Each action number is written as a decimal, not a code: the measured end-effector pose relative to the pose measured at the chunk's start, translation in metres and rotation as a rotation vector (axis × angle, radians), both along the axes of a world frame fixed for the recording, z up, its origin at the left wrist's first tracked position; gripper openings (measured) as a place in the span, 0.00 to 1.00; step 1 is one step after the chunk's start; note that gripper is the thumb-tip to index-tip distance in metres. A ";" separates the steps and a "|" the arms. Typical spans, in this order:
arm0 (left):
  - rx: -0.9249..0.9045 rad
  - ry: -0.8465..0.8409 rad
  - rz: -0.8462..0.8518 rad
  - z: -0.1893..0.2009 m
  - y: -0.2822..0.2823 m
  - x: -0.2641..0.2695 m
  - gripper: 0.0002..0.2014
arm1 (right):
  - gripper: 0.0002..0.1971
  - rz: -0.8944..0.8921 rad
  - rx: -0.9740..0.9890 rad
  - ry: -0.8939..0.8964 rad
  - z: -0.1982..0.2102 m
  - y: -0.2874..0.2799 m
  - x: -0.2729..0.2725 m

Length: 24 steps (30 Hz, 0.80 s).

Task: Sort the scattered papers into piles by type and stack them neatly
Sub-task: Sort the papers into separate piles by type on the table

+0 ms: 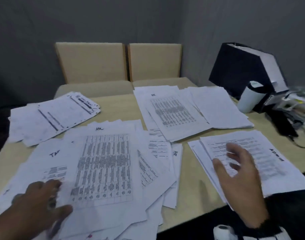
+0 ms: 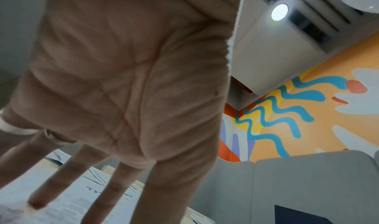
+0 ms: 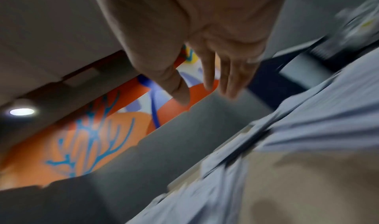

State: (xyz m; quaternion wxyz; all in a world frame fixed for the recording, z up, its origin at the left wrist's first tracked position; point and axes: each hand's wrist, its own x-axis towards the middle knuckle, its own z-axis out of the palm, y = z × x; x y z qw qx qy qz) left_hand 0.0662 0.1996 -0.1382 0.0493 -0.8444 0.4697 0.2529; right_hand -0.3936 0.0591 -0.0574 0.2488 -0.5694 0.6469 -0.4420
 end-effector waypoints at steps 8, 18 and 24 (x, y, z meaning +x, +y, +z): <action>0.006 0.061 0.013 0.065 -0.004 -0.057 0.50 | 0.45 0.595 0.380 0.483 -0.016 -0.002 0.131; -0.155 0.396 0.003 0.076 -0.005 -0.075 0.56 | 0.42 0.580 0.442 0.407 -0.034 -0.024 0.147; -0.141 0.467 -0.055 0.086 -0.003 -0.085 0.51 | 0.13 0.511 0.350 0.316 -0.042 -0.031 0.129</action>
